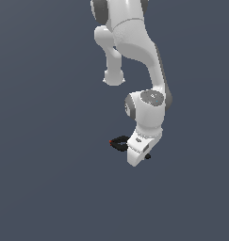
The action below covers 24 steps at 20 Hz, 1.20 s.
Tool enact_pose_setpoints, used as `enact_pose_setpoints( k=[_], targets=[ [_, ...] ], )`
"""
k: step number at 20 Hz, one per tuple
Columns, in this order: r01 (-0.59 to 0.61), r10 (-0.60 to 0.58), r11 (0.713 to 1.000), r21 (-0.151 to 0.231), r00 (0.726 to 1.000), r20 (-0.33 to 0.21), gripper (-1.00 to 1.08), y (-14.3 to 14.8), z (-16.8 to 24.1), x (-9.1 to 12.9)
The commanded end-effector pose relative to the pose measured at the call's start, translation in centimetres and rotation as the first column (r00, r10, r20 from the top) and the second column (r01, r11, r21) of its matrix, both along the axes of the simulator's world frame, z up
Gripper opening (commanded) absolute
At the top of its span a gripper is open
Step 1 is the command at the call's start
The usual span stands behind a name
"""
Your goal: Pick up the object and move it to a goal position.
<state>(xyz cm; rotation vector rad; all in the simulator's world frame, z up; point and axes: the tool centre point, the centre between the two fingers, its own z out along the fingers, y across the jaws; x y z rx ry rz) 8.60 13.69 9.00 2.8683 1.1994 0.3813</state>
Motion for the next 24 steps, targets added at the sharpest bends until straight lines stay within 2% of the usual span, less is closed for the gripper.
enact_pose_setpoints(
  k=[1,11,24],
  targets=[
    [0.000,0.000,1.000,0.000,1.000,0.004,-1.00,1.2,2.2,-0.7],
    [-0.001,0.001,1.000,0.001,1.000,0.004,-1.00,4.7,7.9,-2.7],
    [-0.002,0.002,1.000,0.001,1.000,0.003,-1.00,5.3,9.6,-3.3]
  ],
)
